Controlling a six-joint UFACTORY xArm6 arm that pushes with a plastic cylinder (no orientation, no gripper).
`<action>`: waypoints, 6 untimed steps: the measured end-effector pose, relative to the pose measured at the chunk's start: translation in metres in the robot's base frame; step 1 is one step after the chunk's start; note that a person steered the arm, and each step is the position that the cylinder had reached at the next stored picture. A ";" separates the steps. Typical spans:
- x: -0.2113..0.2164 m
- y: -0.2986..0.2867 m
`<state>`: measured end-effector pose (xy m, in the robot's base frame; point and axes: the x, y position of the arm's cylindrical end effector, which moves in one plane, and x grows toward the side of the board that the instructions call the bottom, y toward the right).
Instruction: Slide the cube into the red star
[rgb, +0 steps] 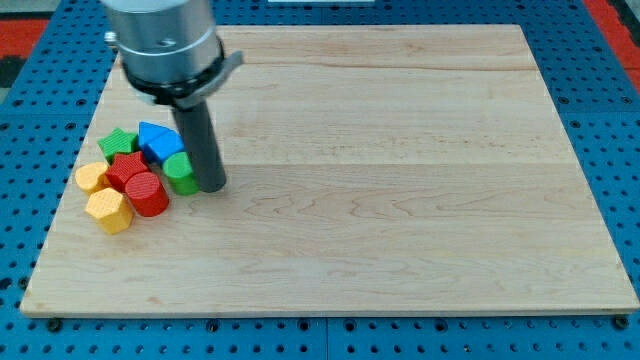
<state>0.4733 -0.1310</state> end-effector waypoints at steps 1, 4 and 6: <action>0.001 0.020; -0.059 -0.035; -0.100 -0.031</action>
